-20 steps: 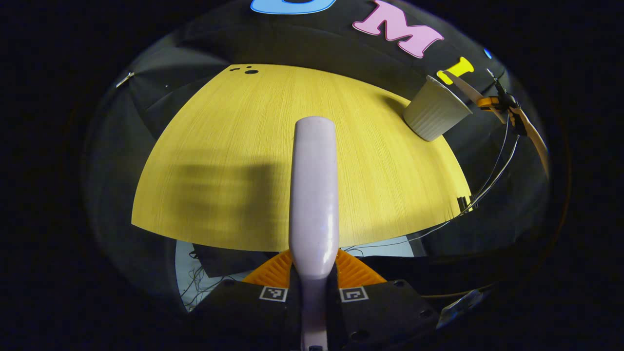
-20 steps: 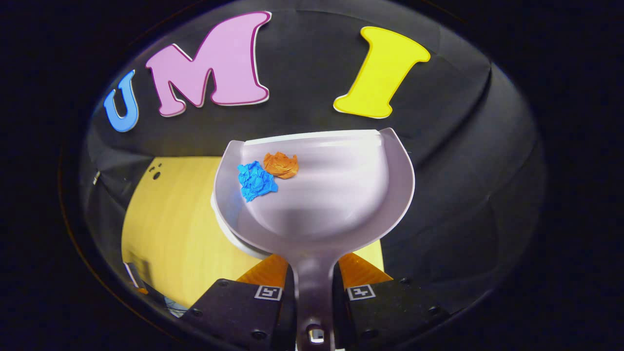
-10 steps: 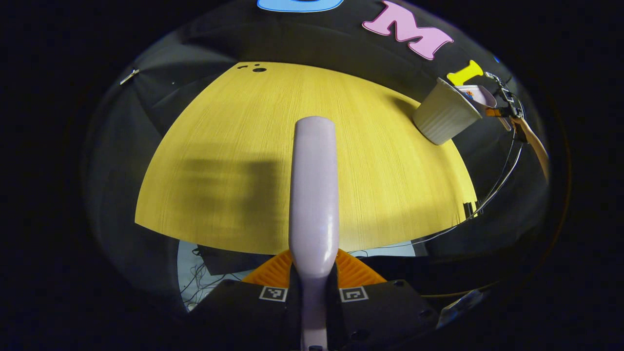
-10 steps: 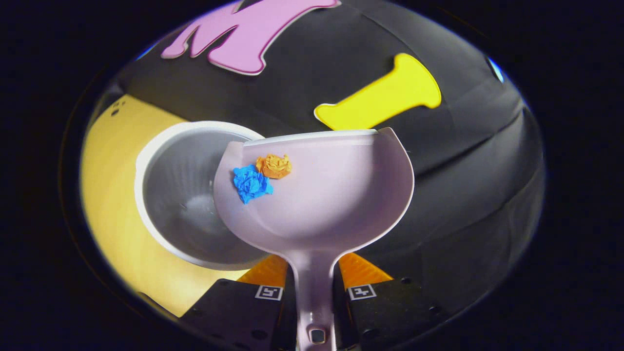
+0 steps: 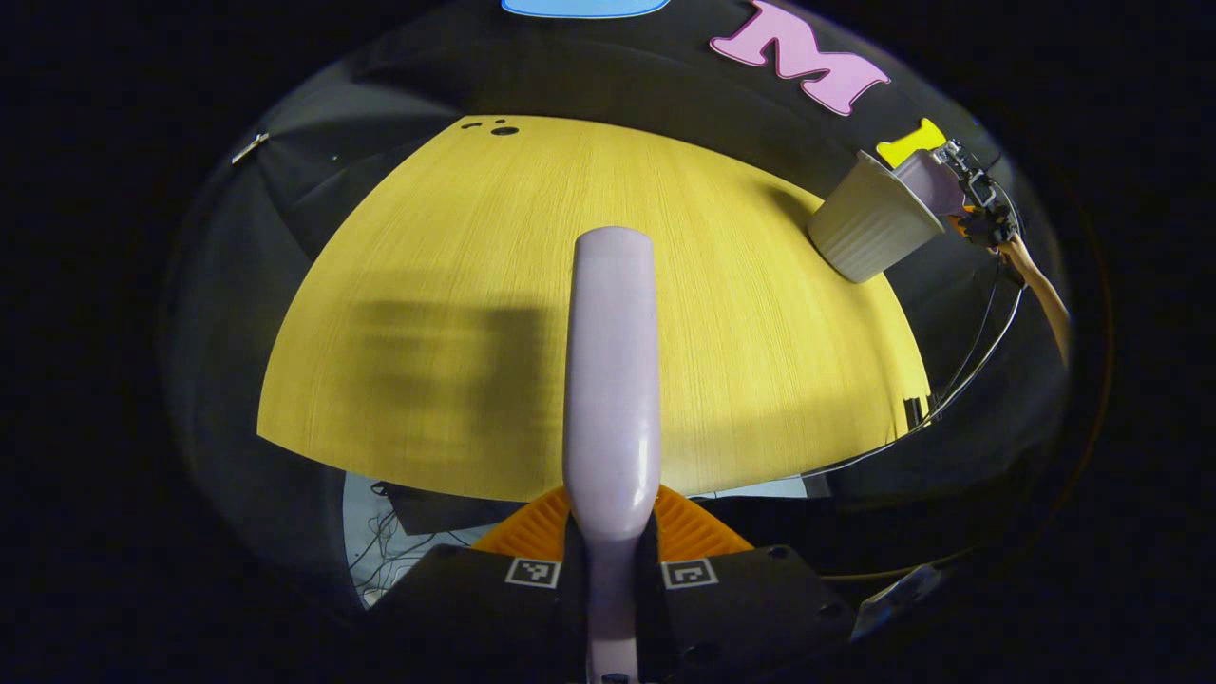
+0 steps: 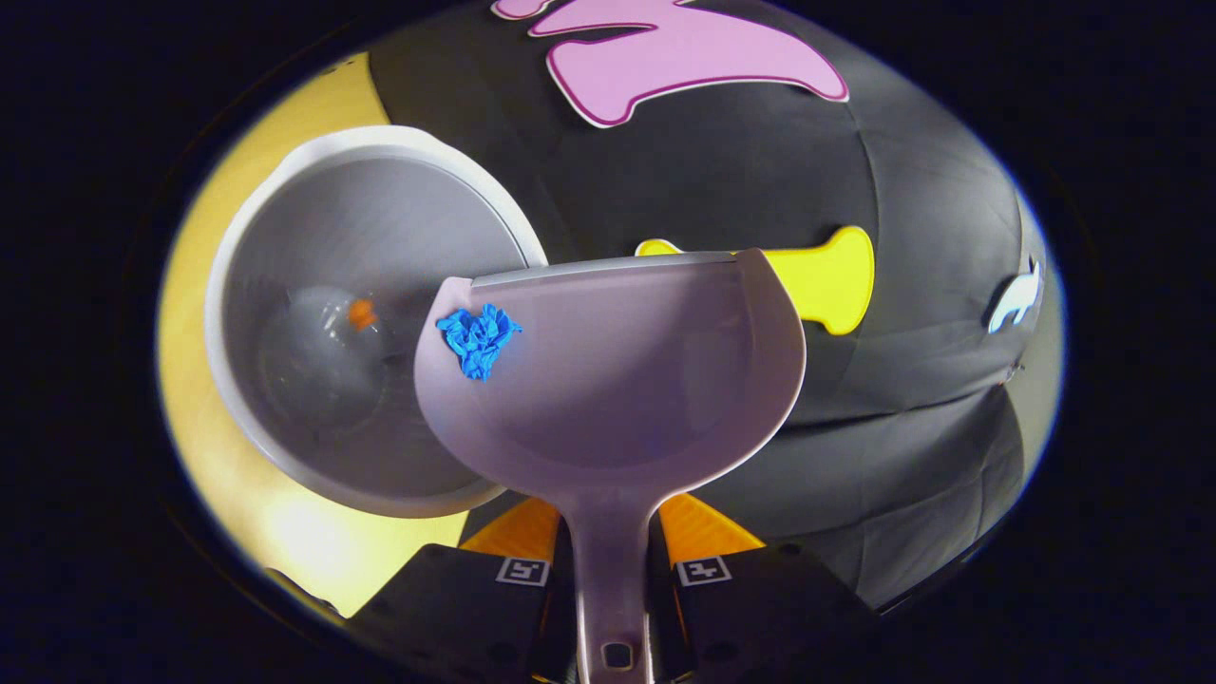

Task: Pick up the small broom and dustpan from the desktop, sweep the trash into the dustpan with the broom, and then empty the trash into the garbage bin.

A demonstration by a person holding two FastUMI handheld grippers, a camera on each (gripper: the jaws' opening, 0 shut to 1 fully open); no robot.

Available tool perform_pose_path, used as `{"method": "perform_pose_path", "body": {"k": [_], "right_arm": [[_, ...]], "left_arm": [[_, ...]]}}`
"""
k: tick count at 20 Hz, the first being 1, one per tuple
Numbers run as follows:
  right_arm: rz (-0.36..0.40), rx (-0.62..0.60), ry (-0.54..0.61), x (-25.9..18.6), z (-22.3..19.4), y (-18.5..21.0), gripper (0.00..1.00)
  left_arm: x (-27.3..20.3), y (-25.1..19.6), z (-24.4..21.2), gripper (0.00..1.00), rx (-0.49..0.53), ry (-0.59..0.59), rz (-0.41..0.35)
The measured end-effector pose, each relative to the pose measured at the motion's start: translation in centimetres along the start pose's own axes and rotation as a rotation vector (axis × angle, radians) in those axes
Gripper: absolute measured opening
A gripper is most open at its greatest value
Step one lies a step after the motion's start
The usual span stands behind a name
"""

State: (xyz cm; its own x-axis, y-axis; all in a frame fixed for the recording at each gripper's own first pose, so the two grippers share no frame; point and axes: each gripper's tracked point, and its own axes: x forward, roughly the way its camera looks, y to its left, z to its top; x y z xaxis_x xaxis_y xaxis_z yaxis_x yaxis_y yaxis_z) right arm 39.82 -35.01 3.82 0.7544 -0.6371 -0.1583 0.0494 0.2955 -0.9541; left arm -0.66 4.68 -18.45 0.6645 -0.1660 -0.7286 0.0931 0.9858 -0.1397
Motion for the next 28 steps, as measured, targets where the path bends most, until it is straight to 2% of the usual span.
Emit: {"method": "perform_pose_path", "body": {"k": [2, 3, 7, 9, 10, 15, 17, 19, 20, 25, 26, 28], "right_arm": [[-0.039, -0.064, -0.025, 0.1, 0.5, -0.4, 0.37], [-0.054, -0.089, -0.038, 0.0, 0.7, -0.6, 0.34], [-0.099, -0.207, -0.083, -0.4, 1.6, -1.0, 0.34], [-0.100, -0.258, -0.097, -0.6, 2.2, -0.9, 0.33], [-0.097, -0.274, -0.100, -0.7, 2.5, -0.7, 0.33], [-0.082, -0.239, -0.110, -1.0, 2.9, -0.4, 0.34], [-0.031, -0.197, -0.094, -1.2, 2.8, -0.1, 0.34], [0.028, -0.105, -0.052, -1.3, 2.0, 0.0, 0.34], [0.052, -0.046, -0.031, -1.3, 1.8, 0.1, 0.36], [0.145, 0.265, 0.005, -3.6, 1.0, 0.0, 0.34], [0.168, 0.334, 0.014, -4.2, 1.0, 0.0, 0.31], [0.207, 0.458, 0.029, -4.5, 1.1, 0.0, 0.34]], "left_arm": [[0.1, -0.1, 0.0, 0.24, -0.002, 0.003, -0.003], [0.1, 0.0, 0.1, 0.24, -0.003, 0.005, -0.003], [0.3, 0.0, 0.1, 0.25, -0.001, 0.009, -0.001], [0.3, -0.2, 0.2, 0.27, -0.008, 0.008, -0.005], [0.3, -0.2, 0.2, 0.24, -0.020, 0.009, -0.016], [0.0, -0.3, 0.4, 0.24, -0.024, 0.011, -0.005], [-0.1, -0.2, 0.5, 0.24, -0.027, 0.009, -0.005], [-0.3, -0.2, 0.7, 0.24, -0.034, -0.007, -0.014], [-0.4, 0.0, 0.4, 0.24, -0.035, -0.015, -0.014], [-0.5, 0.0, 0.3, 0.24, -0.032, -0.038, -0.025], [-0.8, -0.1, 0.4, 0.23, -0.036, -0.046, -0.029], [-1.2, 0.0, 0.5, 0.24, -0.035, -0.060, -0.034]]}}
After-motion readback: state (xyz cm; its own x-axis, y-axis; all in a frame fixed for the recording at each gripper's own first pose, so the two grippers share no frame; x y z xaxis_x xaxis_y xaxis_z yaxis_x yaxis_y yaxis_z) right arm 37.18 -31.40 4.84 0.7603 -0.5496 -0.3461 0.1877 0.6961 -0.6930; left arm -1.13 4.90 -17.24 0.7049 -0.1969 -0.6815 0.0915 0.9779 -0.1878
